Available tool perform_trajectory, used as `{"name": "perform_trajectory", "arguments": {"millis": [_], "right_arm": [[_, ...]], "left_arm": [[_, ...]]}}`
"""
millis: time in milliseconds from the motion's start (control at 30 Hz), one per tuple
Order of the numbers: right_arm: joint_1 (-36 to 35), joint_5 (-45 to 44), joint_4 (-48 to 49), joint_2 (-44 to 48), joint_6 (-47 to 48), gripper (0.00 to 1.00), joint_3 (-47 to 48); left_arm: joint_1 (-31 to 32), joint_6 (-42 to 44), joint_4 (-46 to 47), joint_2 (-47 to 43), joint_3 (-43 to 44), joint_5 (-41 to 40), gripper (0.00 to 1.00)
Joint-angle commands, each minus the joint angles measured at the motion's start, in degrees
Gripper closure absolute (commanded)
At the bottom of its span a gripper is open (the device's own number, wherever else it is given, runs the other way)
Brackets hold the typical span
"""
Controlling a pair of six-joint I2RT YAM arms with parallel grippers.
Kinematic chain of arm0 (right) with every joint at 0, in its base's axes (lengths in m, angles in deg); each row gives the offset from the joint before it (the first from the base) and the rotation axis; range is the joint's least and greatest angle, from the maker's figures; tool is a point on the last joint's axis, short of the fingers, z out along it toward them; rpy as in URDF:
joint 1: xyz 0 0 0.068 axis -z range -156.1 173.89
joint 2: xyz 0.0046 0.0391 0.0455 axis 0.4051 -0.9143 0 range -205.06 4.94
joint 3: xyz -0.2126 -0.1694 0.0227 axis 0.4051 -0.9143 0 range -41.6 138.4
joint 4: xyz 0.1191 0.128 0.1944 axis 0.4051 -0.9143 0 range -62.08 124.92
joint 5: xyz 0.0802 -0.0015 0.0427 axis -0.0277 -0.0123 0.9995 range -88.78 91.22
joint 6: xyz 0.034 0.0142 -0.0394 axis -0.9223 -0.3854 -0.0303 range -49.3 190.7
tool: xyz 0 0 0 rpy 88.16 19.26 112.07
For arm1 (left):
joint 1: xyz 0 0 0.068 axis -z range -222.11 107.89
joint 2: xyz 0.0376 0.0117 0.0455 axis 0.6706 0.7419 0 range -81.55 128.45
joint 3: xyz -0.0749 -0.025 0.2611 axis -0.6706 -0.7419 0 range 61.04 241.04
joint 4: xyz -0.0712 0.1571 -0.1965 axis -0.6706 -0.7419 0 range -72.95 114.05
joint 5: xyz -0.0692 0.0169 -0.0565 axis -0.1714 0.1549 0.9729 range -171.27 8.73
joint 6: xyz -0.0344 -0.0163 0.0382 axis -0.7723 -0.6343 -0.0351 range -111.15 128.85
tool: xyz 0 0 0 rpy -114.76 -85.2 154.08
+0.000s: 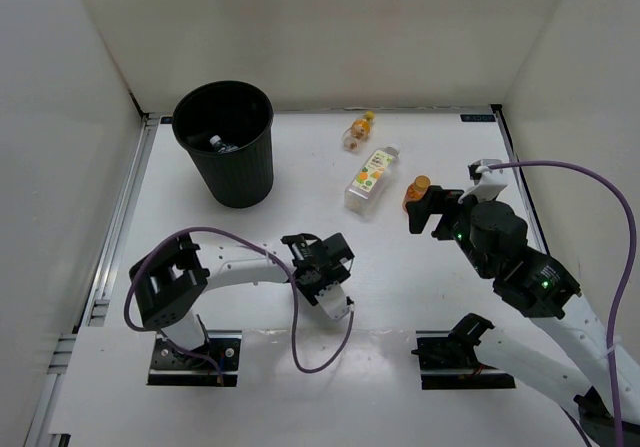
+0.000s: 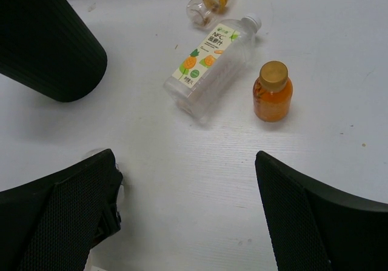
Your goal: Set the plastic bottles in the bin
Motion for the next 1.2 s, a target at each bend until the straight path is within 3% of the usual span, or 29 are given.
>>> {"name": "perform_trajectory", "arguments": {"millis": [0, 100, 267, 367, 467, 567, 667, 833, 1033, 1167], "right_arm": [[0.15, -1.14, 0.38, 0.12, -0.80, 0.00, 0.12], [0.15, -3.94, -0.85, -0.59, -3.59, 0.00, 0.81], [0.15, -9.30, -2.07, -3.74, -4.40, 0.00, 4.06], [0.15, -14.03, -4.45, -6.73, -4.40, 0.00, 7.31], [0.68, -13.80, -6.56, -8.75, -5.98, 0.00, 9.16], [0.68, -11.43, -6.57, -9.46, -6.50, 0.00, 8.56], [0.68, -10.19, -6.57, -10.52, -7.21, 0.00, 7.07], [1.20, -8.44, -6.57, -12.45, -9.15, 0.00, 5.30], [5.24, -5.02, -7.27, -14.99, -13.37, 0.00, 3.37], [8.58, 0.08, -7.27, -17.19, -13.37, 0.00, 2.84]], "left_arm": [[1.32, -6.80, -3.95, -1.21, 6.20, 0.64, 0.90], [0.71, -12.35, -7.99, 0.54, 16.48, 0.64, 0.90], [-6.58, -29.22, -18.62, 8.79, 44.41, 3.54, 0.90], [-11.41, -40.20, -19.26, 12.49, 61.51, 3.54, 0.90], [-17.56, -49.53, -14.36, 12.51, 71.67, -1.10, 0.90], [-25.62, -55.06, -2.45, 7.60, 72.32, -5.07, 0.90], [-34.32, -59.72, 2.44, 5.03, 74.40, -5.07, 0.90], [-44.19, -62.72, 2.98, 5.03, 74.52, -4.99, 0.90], [-52.46, -66.68, 2.98, 3.19, 62.66, -1.28, 0.90], [-56.24, -69.93, 2.45, 2.66, 56.95, 9.30, 0.80]]}}
